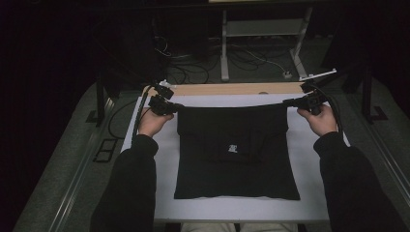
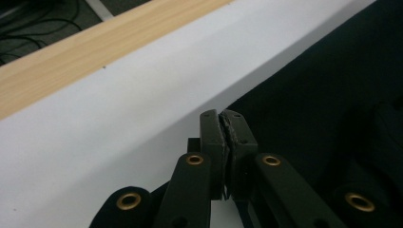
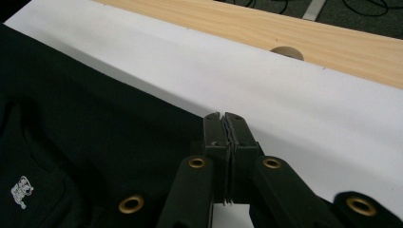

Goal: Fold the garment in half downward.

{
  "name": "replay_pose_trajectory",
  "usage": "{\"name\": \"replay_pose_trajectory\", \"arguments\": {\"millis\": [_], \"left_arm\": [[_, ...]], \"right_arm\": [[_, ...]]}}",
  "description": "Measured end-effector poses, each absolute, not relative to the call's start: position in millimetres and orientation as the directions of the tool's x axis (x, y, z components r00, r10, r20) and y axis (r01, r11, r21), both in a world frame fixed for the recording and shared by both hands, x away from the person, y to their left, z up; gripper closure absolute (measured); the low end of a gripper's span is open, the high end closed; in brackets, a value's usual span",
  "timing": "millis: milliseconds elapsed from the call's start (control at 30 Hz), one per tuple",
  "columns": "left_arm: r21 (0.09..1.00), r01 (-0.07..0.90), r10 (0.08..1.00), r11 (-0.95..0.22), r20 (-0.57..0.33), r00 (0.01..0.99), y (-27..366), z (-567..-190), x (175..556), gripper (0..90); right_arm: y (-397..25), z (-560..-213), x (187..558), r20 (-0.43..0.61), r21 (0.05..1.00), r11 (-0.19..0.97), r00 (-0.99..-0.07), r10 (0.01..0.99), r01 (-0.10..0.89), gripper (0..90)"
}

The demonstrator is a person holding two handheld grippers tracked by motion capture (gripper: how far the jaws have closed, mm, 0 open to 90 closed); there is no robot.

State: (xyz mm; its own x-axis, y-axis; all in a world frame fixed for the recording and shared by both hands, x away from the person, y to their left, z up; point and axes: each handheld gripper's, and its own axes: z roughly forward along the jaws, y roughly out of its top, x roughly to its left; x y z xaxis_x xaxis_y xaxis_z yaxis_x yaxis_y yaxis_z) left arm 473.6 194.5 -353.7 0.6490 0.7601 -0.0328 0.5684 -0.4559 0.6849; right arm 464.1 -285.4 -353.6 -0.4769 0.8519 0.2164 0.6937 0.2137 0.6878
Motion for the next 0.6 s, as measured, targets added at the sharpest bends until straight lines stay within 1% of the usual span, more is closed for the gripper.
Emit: {"name": "replay_pose_trajectory", "arguments": {"millis": [367,600], "left_arm": [[0.674,0.581,0.767,-0.456,-0.034,0.641,194,-363,482,86.5],[0.667,0.599,0.774,-0.442,-0.054,0.631,193,-374,489,86.5]], "right_arm": [[-284,-366,475,0.226,0.679,0.201,-0.462,0.858,0.706,87.4],[-283,-376,482,0.242,0.667,0.190,-0.451,0.859,0.720,87.2]]}}
